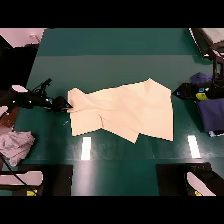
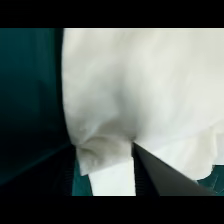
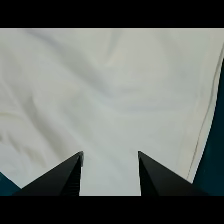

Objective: Fold the shirts.

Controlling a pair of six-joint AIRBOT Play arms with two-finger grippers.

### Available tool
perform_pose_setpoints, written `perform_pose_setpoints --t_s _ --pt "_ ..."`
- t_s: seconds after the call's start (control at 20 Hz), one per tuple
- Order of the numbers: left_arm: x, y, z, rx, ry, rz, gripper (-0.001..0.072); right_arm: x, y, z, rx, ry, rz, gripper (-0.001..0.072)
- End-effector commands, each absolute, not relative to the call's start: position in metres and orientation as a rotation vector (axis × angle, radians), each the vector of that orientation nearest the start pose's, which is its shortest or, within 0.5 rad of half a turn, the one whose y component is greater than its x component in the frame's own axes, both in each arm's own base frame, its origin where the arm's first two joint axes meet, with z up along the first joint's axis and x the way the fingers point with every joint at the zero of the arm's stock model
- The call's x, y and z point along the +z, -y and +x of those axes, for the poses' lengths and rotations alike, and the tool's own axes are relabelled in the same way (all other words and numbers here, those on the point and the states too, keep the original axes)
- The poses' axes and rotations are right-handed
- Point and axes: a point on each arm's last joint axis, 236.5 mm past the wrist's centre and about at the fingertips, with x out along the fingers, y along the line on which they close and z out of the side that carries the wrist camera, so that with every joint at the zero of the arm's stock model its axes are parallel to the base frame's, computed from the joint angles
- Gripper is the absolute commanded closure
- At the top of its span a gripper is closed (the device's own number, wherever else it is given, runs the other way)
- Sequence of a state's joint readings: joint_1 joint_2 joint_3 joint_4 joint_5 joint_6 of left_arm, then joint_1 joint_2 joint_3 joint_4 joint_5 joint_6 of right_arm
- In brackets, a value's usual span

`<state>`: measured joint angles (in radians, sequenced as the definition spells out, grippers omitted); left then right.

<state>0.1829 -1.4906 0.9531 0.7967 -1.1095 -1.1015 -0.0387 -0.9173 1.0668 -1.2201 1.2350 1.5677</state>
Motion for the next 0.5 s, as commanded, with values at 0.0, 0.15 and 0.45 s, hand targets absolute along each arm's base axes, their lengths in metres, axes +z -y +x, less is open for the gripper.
perform_pose_setpoints --t_s 0.0,0.15,0.45 --pt "-0.076 0.099 0.364 -0.465 -1.362 -0.558 0.0543 0.105 -0.064 0.319 0.202 -1.100 0.297 0.0315" --pt "-0.066 0.097 0.360 -0.497 -1.387 -0.526 0.0685 0.092 -0.064 0.298 0.209 -1.199 0.288 0.0315" --pt "0.041 0.088 0.380 -0.563 -1.184 -0.321 0.0684 0.020 -0.026 0.237 0.055 -1.404 0.448 0.0314"
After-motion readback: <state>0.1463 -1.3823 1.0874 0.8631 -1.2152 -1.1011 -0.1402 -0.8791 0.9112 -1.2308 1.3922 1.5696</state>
